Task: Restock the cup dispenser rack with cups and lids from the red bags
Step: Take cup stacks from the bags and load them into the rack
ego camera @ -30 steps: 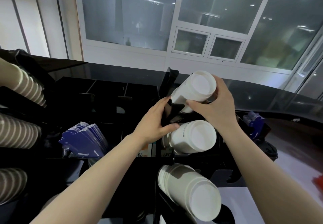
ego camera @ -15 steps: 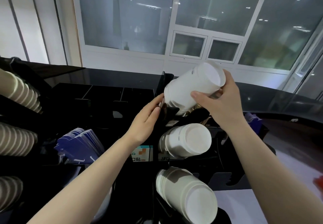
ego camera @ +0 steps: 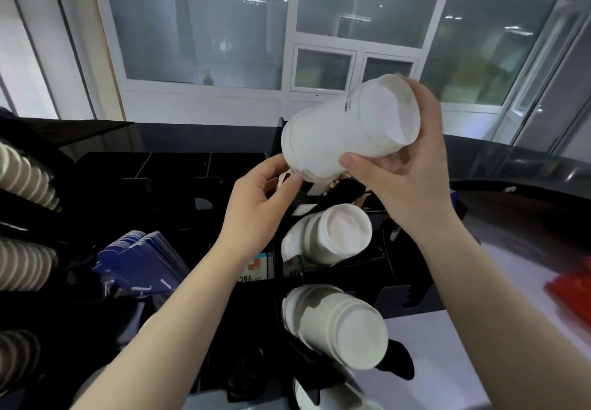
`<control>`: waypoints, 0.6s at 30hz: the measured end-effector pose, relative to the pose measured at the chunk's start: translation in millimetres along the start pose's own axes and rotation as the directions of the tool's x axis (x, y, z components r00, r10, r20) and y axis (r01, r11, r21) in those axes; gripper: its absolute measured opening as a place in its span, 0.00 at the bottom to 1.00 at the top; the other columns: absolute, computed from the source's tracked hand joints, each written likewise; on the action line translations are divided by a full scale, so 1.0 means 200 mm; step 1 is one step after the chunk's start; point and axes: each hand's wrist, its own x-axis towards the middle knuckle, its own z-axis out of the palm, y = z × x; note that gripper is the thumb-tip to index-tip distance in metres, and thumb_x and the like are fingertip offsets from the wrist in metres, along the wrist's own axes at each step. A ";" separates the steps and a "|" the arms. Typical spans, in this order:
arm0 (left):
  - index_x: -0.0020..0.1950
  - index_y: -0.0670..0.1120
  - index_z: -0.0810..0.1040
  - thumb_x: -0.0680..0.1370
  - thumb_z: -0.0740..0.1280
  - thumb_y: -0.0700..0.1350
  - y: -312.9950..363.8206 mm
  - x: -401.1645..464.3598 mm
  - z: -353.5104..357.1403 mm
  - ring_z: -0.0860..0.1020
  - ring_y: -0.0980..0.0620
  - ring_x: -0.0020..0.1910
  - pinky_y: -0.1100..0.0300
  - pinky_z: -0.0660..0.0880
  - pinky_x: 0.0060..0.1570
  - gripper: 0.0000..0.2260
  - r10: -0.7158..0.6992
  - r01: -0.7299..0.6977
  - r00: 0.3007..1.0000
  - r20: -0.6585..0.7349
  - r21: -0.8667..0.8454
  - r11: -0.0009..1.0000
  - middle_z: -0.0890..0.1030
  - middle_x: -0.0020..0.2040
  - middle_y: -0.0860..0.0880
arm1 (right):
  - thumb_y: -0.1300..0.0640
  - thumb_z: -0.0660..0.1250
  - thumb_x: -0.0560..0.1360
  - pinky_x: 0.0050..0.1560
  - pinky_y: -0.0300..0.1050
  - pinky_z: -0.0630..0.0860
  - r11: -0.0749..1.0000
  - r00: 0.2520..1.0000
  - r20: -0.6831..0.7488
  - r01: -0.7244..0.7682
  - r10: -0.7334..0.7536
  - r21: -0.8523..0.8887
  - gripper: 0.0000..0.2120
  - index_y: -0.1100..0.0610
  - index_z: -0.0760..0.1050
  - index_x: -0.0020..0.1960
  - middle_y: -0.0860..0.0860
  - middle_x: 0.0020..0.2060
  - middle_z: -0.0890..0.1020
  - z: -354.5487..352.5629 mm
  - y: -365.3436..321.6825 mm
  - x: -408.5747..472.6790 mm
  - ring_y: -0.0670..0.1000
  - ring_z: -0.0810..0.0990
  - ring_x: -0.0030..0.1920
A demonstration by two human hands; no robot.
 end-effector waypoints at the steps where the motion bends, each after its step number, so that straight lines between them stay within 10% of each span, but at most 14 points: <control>1: 0.55 0.56 0.79 0.78 0.64 0.42 0.03 -0.02 0.00 0.80 0.59 0.53 0.68 0.74 0.52 0.11 0.003 -0.003 1.000 -0.015 0.007 1.000 0.83 0.51 0.58 | 0.60 0.77 0.64 0.57 0.43 0.76 1.000 1.000 0.009 0.013 -0.013 -0.013 0.39 0.52 0.60 0.67 0.50 0.65 0.67 0.00 -0.03 -0.02 0.50 0.68 0.67; 18: 0.61 0.53 0.75 0.76 0.67 0.36 0.22 -0.59 -0.06 0.81 0.58 0.47 0.69 0.74 0.46 0.17 -0.140 0.140 0.990 0.007 -0.035 0.990 0.84 0.47 0.53 | 0.62 0.75 0.66 0.52 0.36 0.75 0.977 0.972 -0.158 -0.147 0.172 0.156 0.29 0.52 0.66 0.62 0.51 0.59 0.73 0.11 -0.38 -0.65 0.43 0.75 0.59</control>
